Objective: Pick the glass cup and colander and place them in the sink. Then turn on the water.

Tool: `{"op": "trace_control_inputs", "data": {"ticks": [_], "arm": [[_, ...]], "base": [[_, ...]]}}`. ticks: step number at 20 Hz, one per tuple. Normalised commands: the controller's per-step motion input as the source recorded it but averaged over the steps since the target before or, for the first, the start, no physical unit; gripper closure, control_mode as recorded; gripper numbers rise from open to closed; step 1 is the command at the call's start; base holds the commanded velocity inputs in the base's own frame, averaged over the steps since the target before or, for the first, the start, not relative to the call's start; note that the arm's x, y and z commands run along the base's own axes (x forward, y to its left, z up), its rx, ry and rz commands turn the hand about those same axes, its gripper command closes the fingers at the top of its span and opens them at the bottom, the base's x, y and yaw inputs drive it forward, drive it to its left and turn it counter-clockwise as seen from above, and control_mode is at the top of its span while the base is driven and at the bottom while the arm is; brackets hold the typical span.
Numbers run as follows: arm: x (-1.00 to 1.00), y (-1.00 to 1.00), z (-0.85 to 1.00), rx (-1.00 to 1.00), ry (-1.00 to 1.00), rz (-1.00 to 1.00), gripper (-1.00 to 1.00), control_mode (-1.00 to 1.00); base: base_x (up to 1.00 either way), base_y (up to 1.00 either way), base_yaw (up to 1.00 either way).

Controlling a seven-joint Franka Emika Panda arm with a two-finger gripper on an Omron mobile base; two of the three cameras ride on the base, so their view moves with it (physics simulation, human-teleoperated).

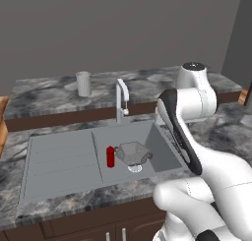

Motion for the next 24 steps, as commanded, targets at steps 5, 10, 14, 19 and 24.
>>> {"op": "trace_control_inputs", "data": {"ticks": [5,10,14,19,24], "arm": [[0.0,0.0,0.0,0.0,0.0,0.0,-1.0,1.0],[0.0,0.0,0.0,0.0,0.0,0.0,-1.0,1.0],[0.0,0.0,0.0,0.0,0.0,0.0,-1.0,1.0],[0.0,0.0,0.0,0.0,0.0,0.0,-1.0,1.0],[0.0,0.0,0.0,0.0,0.0,0.0,-1.0,1.0]], "base": [[-0.55,0.21,0.07],[-0.51,0.55,0.05],[-0.08,0.98,0.0],[-0.01,1.0,0.0],[0.0,0.97,-0.08]]}}
